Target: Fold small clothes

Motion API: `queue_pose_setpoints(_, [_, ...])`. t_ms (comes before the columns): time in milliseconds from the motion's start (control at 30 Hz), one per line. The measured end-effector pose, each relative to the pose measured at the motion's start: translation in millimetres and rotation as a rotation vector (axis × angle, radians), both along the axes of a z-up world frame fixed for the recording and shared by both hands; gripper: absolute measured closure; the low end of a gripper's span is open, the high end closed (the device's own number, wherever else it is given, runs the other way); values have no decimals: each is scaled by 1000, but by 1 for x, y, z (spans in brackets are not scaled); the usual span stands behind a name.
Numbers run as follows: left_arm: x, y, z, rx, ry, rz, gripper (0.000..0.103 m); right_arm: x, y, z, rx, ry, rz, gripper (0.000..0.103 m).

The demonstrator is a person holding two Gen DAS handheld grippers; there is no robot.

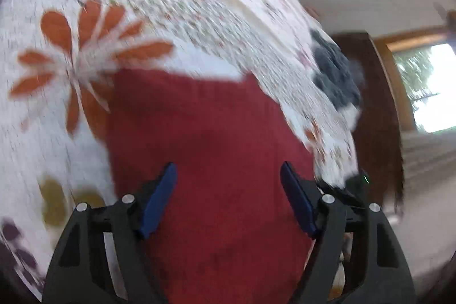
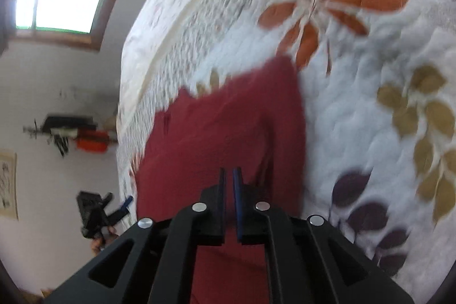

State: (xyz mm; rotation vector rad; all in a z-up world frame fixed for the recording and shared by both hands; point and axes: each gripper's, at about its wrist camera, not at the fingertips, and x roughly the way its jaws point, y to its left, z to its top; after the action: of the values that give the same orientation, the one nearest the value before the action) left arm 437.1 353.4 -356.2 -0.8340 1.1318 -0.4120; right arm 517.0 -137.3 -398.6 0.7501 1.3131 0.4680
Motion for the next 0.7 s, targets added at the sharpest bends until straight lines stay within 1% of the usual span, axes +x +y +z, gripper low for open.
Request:
queue_pose_setpoints(33, [-7,-5,-5,-3,18,-21,32,-5,3,-8,-13,20,21,97])
queue_pose_setpoints(67, [-13,-9,-16,8,54,-43,35,-8,4,-17,-32,37,22,103])
queue_pose_setpoints(100, [-16,-12,-26,33,81,-54,44,-10,1,-25,-32,45,8,103])
queue_pose_setpoints(167, [-18,-10,-39,68,108,-56,55,-12,-7,-29,5,58,-29,103])
queue_pose_setpoints(200, [-19,-6,-39,58,114,-46,55,-15,-9,-24,10,58,-48,103])
queue_pose_setpoints(233, [-20,-4,-36,48,117,-36,54,-18,-11,-17,10,49,-54,101])
queue_pose_setpoints(267, [-23,-2,-27,58,107,-34,47,-23,-13,-8,8,37,-53,96])
queue_pose_setpoints(300, [-29,1,-17,77,92,-29,36,-29,-16,-2,6,32,-50,90])
queue_pose_setpoints(333, [-38,4,-7,88,77,-21,33,-38,-23,6,13,28,-53,88])
queue_pose_setpoints(367, [-49,7,1,87,65,-14,27,-49,-29,13,20,28,-57,87])
queue_pose_setpoints(400, [-61,8,8,80,59,-7,24,-57,-35,17,23,31,-58,87])
queue_pose_setpoints(433, [-80,14,14,66,58,6,23,-73,-43,20,28,39,-62,86])
queue_pose_setpoints(467, [-97,17,18,57,62,14,22,-88,-50,23,33,49,-63,83])
queue_pose_setpoints(500, [-115,20,20,52,69,19,22,-110,-58,23,35,67,-63,75])
queue_pose_setpoints(533, [-131,22,22,46,76,24,22,-123,-61,24,36,79,-62,71])
queue_pose_setpoints(567, [-156,27,22,34,86,35,21,-145,-68,23,41,98,-61,63])
queue_pose_setpoints(633, [-204,34,19,14,114,58,20,-185,-80,21,41,129,-53,61])
queue_pose_setpoints(700, [-238,33,13,-6,143,69,19,-233,-93,17,20,166,-58,54])
